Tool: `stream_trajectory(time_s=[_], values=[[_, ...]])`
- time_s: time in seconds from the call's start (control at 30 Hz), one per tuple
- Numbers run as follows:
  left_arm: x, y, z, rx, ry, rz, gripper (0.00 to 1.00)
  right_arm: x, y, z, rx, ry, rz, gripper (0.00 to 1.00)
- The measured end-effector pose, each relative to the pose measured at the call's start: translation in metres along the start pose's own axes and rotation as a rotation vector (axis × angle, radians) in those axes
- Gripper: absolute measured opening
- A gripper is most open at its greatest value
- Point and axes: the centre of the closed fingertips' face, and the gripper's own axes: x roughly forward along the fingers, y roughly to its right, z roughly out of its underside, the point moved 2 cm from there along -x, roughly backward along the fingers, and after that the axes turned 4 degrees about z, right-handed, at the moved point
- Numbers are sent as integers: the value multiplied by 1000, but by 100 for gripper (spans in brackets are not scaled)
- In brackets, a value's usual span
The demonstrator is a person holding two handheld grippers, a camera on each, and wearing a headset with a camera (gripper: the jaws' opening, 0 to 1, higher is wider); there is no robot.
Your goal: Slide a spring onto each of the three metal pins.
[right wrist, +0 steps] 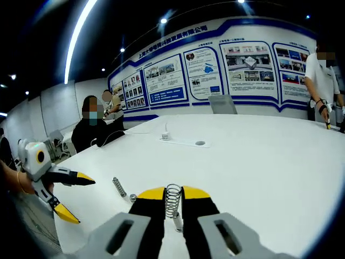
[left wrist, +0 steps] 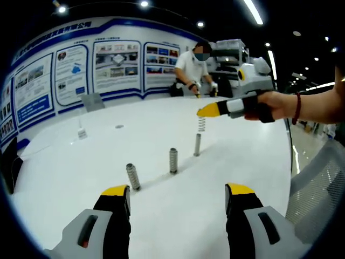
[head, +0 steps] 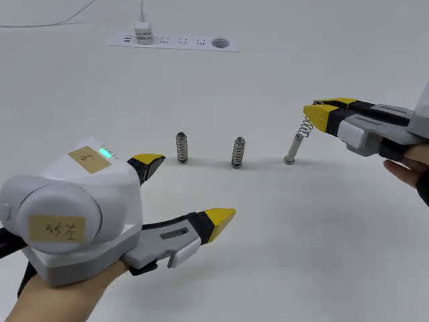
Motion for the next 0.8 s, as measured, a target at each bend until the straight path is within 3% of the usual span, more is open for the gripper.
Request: stream_trajectory(time_s=[0.17,0.43,0.8], values=[[2,-2,5,-16,-6,-6,77,4,3,4,-33,-4,20,12],[3,-6,7,-24,-13,-23,85,7,2,8,-26,-5,22,12],[4,-6,7,-28,-11,-24,89,9,-6,16,-118,-37,31,12]])
